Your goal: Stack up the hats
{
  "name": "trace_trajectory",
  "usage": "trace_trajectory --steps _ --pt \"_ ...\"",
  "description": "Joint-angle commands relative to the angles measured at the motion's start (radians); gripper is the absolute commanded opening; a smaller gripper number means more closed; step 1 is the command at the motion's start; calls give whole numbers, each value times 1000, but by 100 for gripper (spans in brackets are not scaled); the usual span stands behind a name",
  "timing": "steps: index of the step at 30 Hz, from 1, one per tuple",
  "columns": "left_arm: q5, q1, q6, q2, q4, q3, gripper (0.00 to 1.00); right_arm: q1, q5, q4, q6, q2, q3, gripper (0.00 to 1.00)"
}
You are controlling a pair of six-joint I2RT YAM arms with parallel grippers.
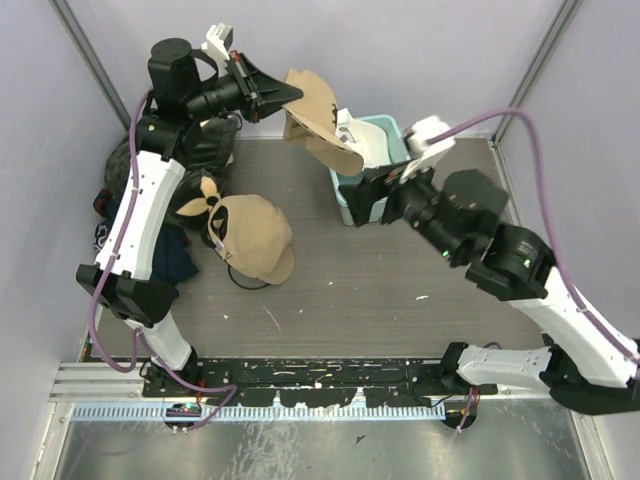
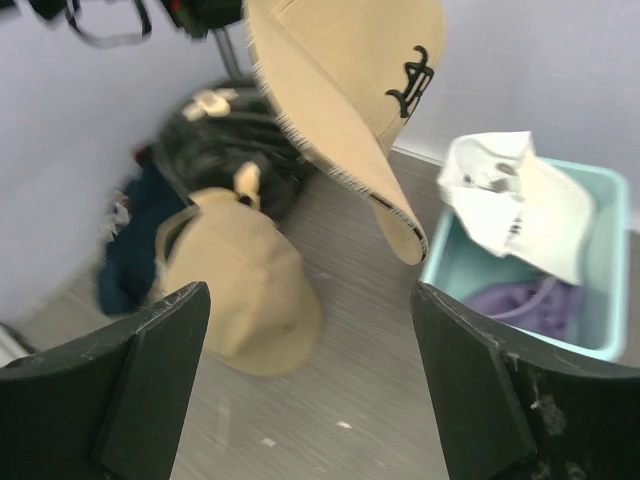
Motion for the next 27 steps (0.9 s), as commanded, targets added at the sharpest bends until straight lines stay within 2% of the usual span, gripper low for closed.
trace_trajectory --steps 1,4,6,8,9,11,13,17,20,27 --pt "48 7 1 -6 136 88 0 -238 -458 129 384 -20 3 86" --pt "61 16 31 -12 149 98 0 -389 -755 229 601 18 -33 83" --pt "63 19 60 -22 149 94 0 -469 -959 399 793 39 -97 79" --pt "64 22 83 -33 157 85 0 -546 -1088 671 1060 40 -249 76" --pt "62 25 92 -37 157 79 0 -585 -1133 862 1235 38 -334 74" --pt "60 32 97 -52 180 60 1 -657 -1164 1200 1553 50 -466 73" --pt "50 39 109 -60 181 53 0 -684 -1149 1406 1768 80 -537 71" --pt "53 49 114 -63 194 59 0 -688 -1090 1499 1912 77 -623 72" --pt "47 51 113 -74 205 45 0 -690 -1055 1631 2006 106 -665 74" --pt "45 53 125 -90 199 24 1 -691 -1042 1694 2059 125 -682 77"
